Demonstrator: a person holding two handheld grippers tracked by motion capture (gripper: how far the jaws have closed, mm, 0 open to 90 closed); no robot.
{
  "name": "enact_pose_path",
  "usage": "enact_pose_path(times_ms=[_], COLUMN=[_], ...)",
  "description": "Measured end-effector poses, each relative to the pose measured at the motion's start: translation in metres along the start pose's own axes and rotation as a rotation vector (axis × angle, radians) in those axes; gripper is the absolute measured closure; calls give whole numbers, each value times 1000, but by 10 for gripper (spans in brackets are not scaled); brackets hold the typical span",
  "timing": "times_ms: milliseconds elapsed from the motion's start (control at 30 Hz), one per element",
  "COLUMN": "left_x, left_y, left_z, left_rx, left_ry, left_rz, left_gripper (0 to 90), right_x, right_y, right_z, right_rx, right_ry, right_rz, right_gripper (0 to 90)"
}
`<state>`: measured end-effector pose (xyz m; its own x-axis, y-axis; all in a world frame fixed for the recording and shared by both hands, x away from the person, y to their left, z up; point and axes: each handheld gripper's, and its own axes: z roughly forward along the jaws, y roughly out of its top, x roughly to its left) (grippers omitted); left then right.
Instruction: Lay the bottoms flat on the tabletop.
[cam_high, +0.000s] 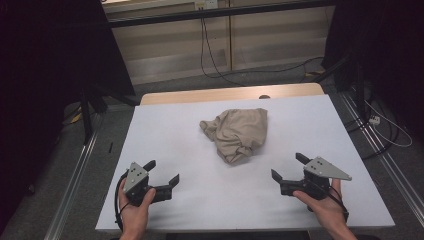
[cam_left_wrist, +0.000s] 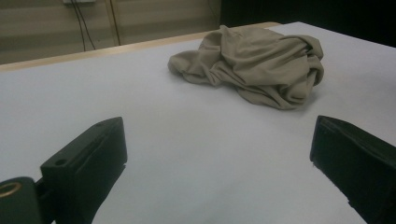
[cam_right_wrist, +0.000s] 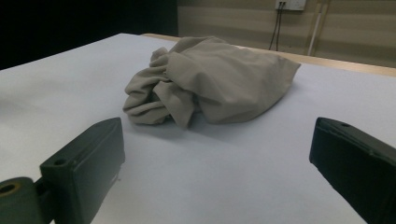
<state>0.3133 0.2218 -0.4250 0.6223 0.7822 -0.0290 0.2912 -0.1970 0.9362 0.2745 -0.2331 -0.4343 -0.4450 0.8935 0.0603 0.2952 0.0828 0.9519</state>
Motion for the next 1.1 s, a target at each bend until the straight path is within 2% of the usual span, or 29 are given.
enact_pose_path(times_ms=[267,433,500,567,667,733,833,867,1000,1100], left_x=[-3,-2,-2,-2,-2,-2,-2,-2,-2,-2], left_y=[0,0,0,0,0,0,0,0,0,0], left_z=[2,1,0,1,1,2,2,2,2,2], left_rx=[4,9,10,10,12,14,16,16,17,18], left_ry=[-16,-22,-25,-23,-25,-26,-26,-26,-29,-31], left_rz=[11,12,13,7,12,12,13,13,12,13], left_gripper=[40,39,40,39,39,40,40,40,40,40], right_x=[5,13,14,17,17,18,19,19,20,22], right_y=[7,16,18,22,24,28,32,32,40,45], right_z=[18,39,42,52,58,70,81,81,100,113], right_rx=[17,34,38,60,65,92,107,107,120,157], right_ry=[45,88,92,100,110,120,128,128,151,176], right_rz=[-22,-50,-57,-76,-66,-99,-112,-112,-114,-120], right_gripper=[77,107,112,113,136,132,141,141,170,219])
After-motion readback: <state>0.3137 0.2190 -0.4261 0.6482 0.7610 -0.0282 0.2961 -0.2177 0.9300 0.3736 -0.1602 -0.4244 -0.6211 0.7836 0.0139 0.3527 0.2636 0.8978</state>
